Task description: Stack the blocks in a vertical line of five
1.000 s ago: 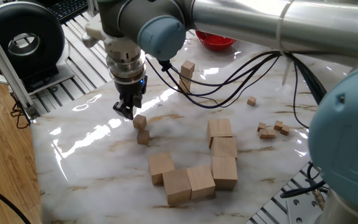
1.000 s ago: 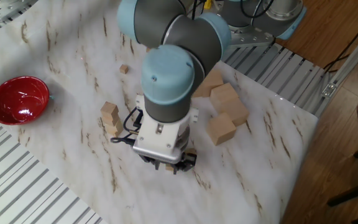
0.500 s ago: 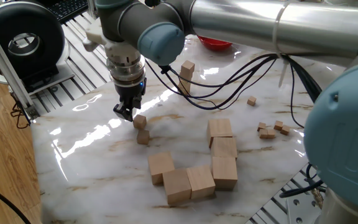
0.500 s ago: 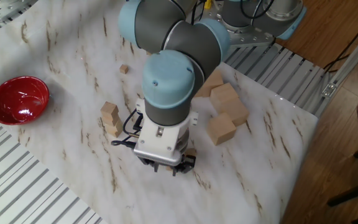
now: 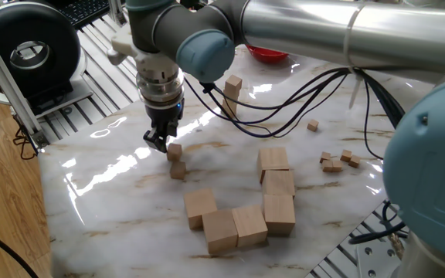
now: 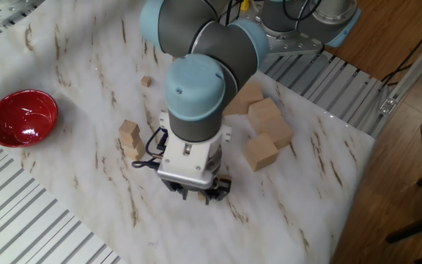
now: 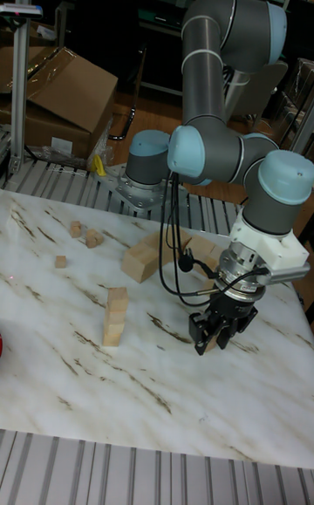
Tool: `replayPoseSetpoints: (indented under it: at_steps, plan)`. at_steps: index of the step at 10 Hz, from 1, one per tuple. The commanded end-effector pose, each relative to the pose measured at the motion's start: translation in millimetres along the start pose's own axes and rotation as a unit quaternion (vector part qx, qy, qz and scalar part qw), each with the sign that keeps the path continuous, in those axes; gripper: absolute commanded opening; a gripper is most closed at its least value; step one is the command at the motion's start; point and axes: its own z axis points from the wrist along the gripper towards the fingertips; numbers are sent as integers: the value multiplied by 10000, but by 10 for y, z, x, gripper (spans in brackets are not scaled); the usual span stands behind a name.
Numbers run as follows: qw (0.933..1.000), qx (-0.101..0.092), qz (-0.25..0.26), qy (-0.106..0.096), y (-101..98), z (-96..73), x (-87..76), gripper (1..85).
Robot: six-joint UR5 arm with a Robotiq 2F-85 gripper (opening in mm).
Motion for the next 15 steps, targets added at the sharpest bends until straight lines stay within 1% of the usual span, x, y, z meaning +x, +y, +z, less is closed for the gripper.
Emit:
replayPoseSetpoints:
  at_steps: [1,2,5,6,7,8,9,10,11,12,13,15]
  plan:
    - [9999,-98,-5,-47,21,-1,28,483]
    - [10000,-12,-47,-14,-5,-30,10,490]
    - [10000,-20,-1,92,86,-188,-43,490]
    - [9997,-133,16,208,163,-237,7,490]
    - [9991,-355,72,215,269,-237,23,487]
    - [9985,-485,24,271,317,-230,84,487]
    - [9982,-493,-153,305,295,-211,153,493]
    - [9980,-412,-321,351,237,-181,238,500]
    - [9977,-255,-496,381,149,-158,284,500]
    - [9960,-39,-748,477,30,-146,343,500]
    - [9955,36,-802,496,17,-128,361,500]
    - [9956,69,-819,453,44,-100,349,500]
